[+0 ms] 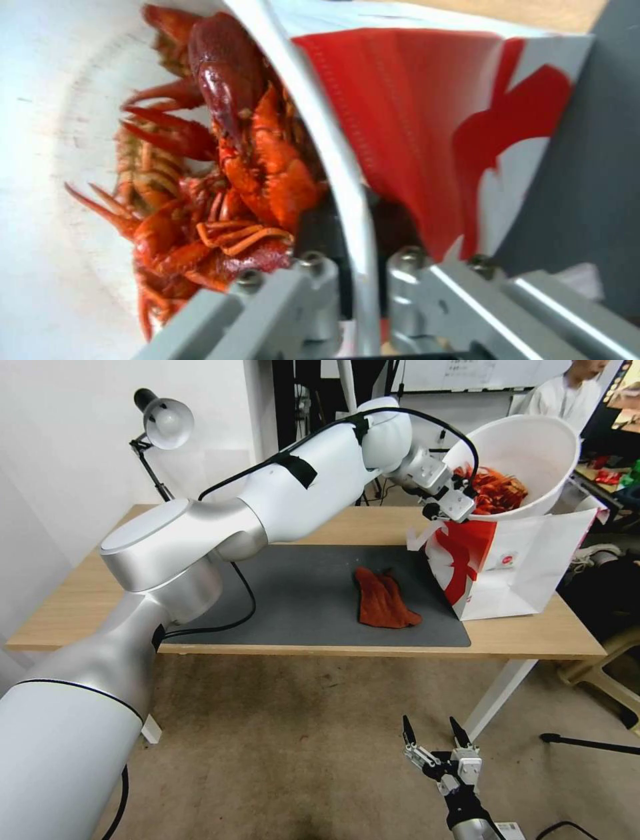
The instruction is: Sweep shrimp from table into container with towel, then put container into takeout bag.
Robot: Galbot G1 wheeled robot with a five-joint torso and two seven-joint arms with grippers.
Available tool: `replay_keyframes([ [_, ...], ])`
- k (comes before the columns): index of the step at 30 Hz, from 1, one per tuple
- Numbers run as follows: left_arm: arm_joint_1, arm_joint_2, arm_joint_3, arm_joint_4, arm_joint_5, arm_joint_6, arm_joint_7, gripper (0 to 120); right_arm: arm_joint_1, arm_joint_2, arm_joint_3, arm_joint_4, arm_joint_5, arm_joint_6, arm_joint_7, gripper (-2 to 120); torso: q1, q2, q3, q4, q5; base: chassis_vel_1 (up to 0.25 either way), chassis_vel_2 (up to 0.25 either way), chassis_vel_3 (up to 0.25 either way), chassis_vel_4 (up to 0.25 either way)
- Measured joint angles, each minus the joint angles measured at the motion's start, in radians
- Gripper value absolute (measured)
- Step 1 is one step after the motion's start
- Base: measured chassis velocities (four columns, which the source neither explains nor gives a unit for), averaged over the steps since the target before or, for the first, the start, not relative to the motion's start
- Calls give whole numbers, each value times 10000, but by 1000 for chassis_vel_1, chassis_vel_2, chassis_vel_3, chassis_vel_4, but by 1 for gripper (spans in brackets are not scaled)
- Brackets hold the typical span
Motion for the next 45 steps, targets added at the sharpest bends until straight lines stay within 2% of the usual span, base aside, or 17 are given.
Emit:
replay_keyframes([
  [14,-90,28,-434,131,-27,93,-574,52,313,-93,-178,-161,112,0,6,100,0,0,0,4,-1,0,0,0,0],
  [22,-20,68,-616,-298,-713,395,-736,84,350,-113,-211,-180,157,0,10,100,0,0,0,-1,0,0,0,0,0],
  [25,37,294,-741,-480,-1511,844,-873,94,349,-123,-216,-155,158,0,6,100,-1,0,0,-1,0,0,0,0,0],
  [28,139,896,-601,-879,-3345,2350,-1841,100,340,-148,-220,-89,159,0,2,100,1,0,0,3,-1,0,0,0,0],
  [29,139,896,-601,-879,-3345,2350,-1841,100,340,-148,-220,-89,159,0,2,100,1,0,0,3,-1,0,0,0,0],
  [31,359,1715,-244,-1551,-4991,3894,-2952,100,339,-159,-220,-52,158,0,2,100,0,0,0,1,-2,0,0,0,0],
  [32,359,1715,-244,-1551,-4991,3894,-2952,100,339,-159,-220,-52,158,0,2,100,0,0,0,1,-2,0,0,0,0],
  [34,860,2587,-76,-2266,-5994,5191,-4526,100,357,-165,-226,-21,158,0,2,100,0,0,0,4,-3,0,0,0,0],
  [35,860,2587,-76,-2266,-5994,5191,-4526,100,357,-165,-226,-21,158,0,2,100,0,0,0,4,-3,0,0,0,0],
  [37,1320,3095,-54,-2870,-6713,6404,-6377,100,395,-184,-255,-22,158,0,2,100,1,-1,2,10,-8,0,0,0,0],
  [38,1320,3095,-54,-2870,-6713,6404,-6377,100,395,-184,-255,-22,158,0,2,100,1,-1,2,10,-8,0,0,0,0],
  [39,2194,3530,-371,-4122,-9177,7738,-8981,100,472,-200,-309,-30,161,-1,1,100,3,0,1,9,-6,0,0,0,0],
  [40,2692,3712,-762,-4635,-9959,8201,-9909,100,522,-211,-354,-33,183,-8,3,100,2,0,1,-1,-7,0,0,0,0],
  [41,3281,3905,-1183,-5052,-10211,8306,-10561,100,598,-230,-404,-35,232,-33,6,100,1,0,-1,-2,-1,0,0,0,0],
  [42,3281,3905,-1183,-5052,-10211,8306,-10561,100,598,-230,-404,-35,232,-33,6,100,1,0,-1,-2,-1,0,0,0,0],
  [44,4426,4186,-1798,-5522,-10285,7536,-11436,100,739,-274,-480,-46,287,-121,10,100,0,0,1,-1,-5,0,0,0,0],
  [45,4426,4186,-1798,-5522,-10285,7536,-11436,100,739,-274,-480,-46,287,-121,10,100,0,0,1,-1,-5,0,0,0,0],
])
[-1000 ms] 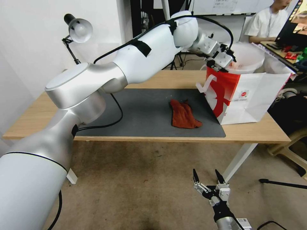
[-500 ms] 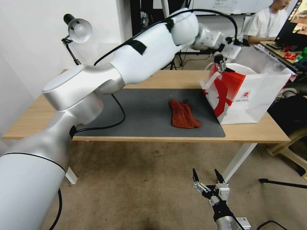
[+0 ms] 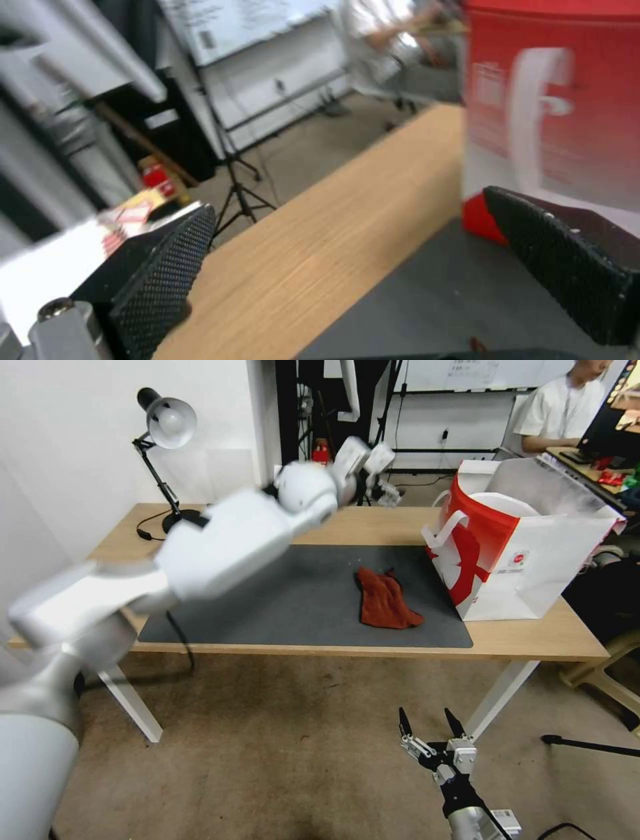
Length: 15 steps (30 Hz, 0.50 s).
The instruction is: Sweep shrimp from table into container with towel, then put container into takeout bag.
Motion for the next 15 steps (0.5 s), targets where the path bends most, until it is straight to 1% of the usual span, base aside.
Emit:
replay_keyframes([
  [1,383,89,-246,-154,-15,-233,-179,100,50,-23,-23,-13,22,-33,0,100,3,0,0,9,0,0,0,0,0],
  [2,383,89,-246,-154,-15,-233,-179,100,50,-23,-23,-13,22,-33,0,100,3,0,0,9,0,0,0,0,0],
  [3,1017,185,-656,-516,-125,-519,-366,100,138,-67,-53,-55,65,-82,0,100,2,0,0,10,2,0,0,0,0],
  [4,1203,209,-768,-614,-166,-606,-384,100,158,-82,-60,-66,80,-96,-2,100,2,1,-1,10,2,0,0,0,0],
  [5,1203,209,-768,-614,-166,-606,-384,100,158,-82,-60,-66,80,-96,-2,100,2,1,-1,10,2,0,0,0,0],
  [6,1713,315,-1043,-943,-184,-1009,-359,100,207,-133,-76,-114,134,-112,-12,100,0,1,0,3,6,0,0,0,0],
  [7,1995,386,-1193,-1212,-196,-1126,-313,100,205,-150,-76,-118,145,-116,-33,100,1,0,0,-2,6,0,0,0,0],
  [8,1995,386,-1193,-1212,-196,-1126,-313,100,205,-150,-76,-118,145,-116,-33,100,1,0,0,-2,6,0,0,0,0],
  [11,2841,673,-1609,-2195,10,-1194,-264,100,186,-192,-57,-119,165,-117,-76,100,1,0,-1,2,6,0,0,0,0],
  [12,2841,673,-1609,-2195,10,-1194,-264,100,186,-192,-57,-119,165,-117,-76,100,1,0,-1,2,6,0,0,0,0],
  [13,3211,781,-1847,-2556,207,-1205,-234,100,202,-199,-52,-123,182,-116,-80,100,1,1,-1,1,3,0,0,0,0],
  [14,3402,853,-1990,-2732,288,-1213,-208,100,217,-200,-51,-129,196,-116,-80,100,0,1,-1,-1,4,0,0,0,0],
  [15,3933,1075,-2351,-3194,503,-1227,-94,100,259,-206,-51,-145,230,-116,-81,100,0,1,-2,2,4,0,0,0,0],
])
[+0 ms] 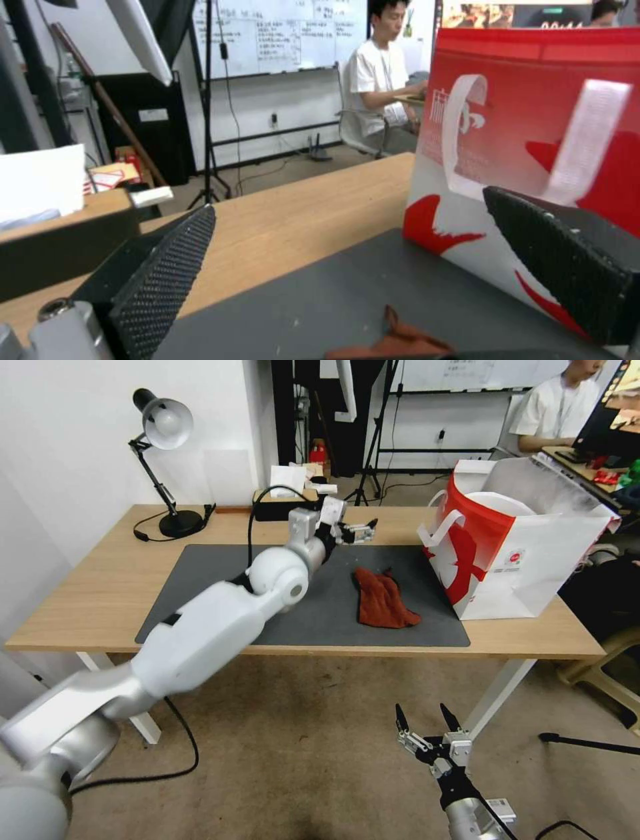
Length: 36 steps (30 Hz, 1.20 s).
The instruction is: Sweep shrimp from table into container with towel, then put container into takeout bag.
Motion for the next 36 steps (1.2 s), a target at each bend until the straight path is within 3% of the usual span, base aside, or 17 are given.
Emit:
replay_keyframes([
  [5,1359,744,-953,-986,741,-265,454,100,-37,1,17,-9,17,13,-49,100,0,0,0,1,-1,0,0,0,0],
  [6,2117,1151,-1421,-1487,993,-331,502,100,-130,42,46,8,-11,50,-86,100,0,0,0,2,-2,0,0,0,0],
  [7,2117,1151,-1421,-1487,993,-331,502,100,-130,42,46,8,-11,50,-86,100,0,0,0,2,-2,0,0,0,0],
  [10,3904,1801,-2776,-2348,1685,-457,728,100,-285,141,83,159,-176,135,-135,100,-1,1,0,2,-2,0,0,0,0],
  [11,3904,1801,-2776,-2348,1685,-457,728,100,-285,141,83,159,-176,135,-135,100,-1,1,0,2,-2,0,0,0,0],
  [13,5032,1883,-3632,-2644,2326,-668,853,100,-286,174,85,212,-233,157,-141,100,-1,1,-1,3,0,0,0,0,0],
  [14,5608,1815,-3958,-2742,2647,-790,881,100,-243,175,81,212,-239,157,-141,100,-1,1,-1,5,-1,0,0,0,0],
  [15,5608,1815,-3958,-2742,2647,-790,881,100,-243,175,81,212,-239,157,-141,100,-1,1,-1,5,-1,0,0,0,0],
  [16,6617,1597,-4453,-2858,3185,-1081,919,100,-177,171,74,212,-244,157,-135,100,-1,1,0,-1,-2,0,0,0,0],
  [18,7813,1185,-5131,-2936,3811,-1567,1066,100,-117,154,70,245,-247,157,-110,100,-1,1,0,-1,0,0,0,0,0],
  [19,7813,1185,-5131,-2936,3811,-1567,1066,100,-117,154,70,245,-247,157,-110,100,-1,1,0,-1,0,0,0,0,0],
  [21,9259,688,-6005,-2902,4609,-2235,1422,100,-52,93,66,370,-285,157,-118,100,-1,1,0,1,-2,0,0,0,0],
  [22,9259,688,-6005,-2902,4609,-2235,1422,100,-52,93,66,370,-285,157,-118,100,-1,1,0,1,-2,0,0,0,0],
  [26,11066,110,-6938,-2795,5491,-3138,1603,100,64,34,161,448,-337,190,-318,100,-1,1,0,3,0,0,0,0,0],
  [31,11786,-182,-7341,-2782,5780,-3392,1564,100,138,-19,256,530,-360,299,-426,100,-2,1,0,7,3,0,0,0,0],
  [33,12519,-535,-7916,-2658,5969,-3906,1434,100,231,-131,365,692,-490,639,-567,100,-1,1,1,0,0,0,0,0,0],
  [36,12732,-605,-8070,-2616,5995,-4079,1370,100,268,-156,366,696,-520,667,-624,100,-1,1,1,-1,2,0,0,0,0],
])
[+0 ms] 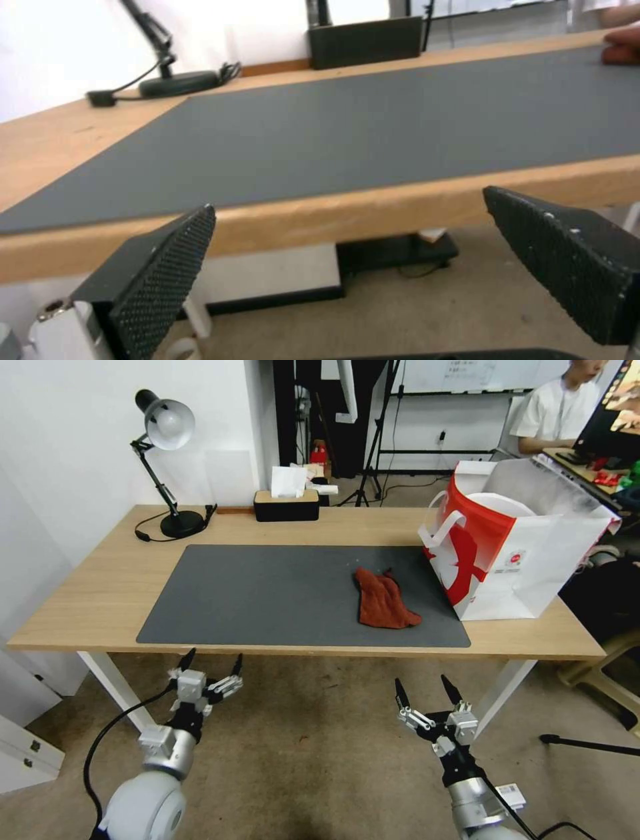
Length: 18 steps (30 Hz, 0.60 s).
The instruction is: Sweep shrimp from table into container with towel, then put container into takeout bag.
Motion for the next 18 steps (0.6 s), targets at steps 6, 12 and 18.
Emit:
replay_keyframes([
  [6,263,69,-21,42,-24,-262,-13,100,115,-45,-15,31,-20,0,19,100,1,0,0,0,0,0,0,0,0],
  [12,276,121,31,-34,-54,-264,-8,100,150,-123,-31,36,10,-145,94,100,2,-2,0,0,-2,0,0,0,0],
  [18,252,120,47,-36,-71,-263,-5,100,145,-127,-35,41,18,-183,102,100,2,-2,0,1,-2,0,0,0,0],
])
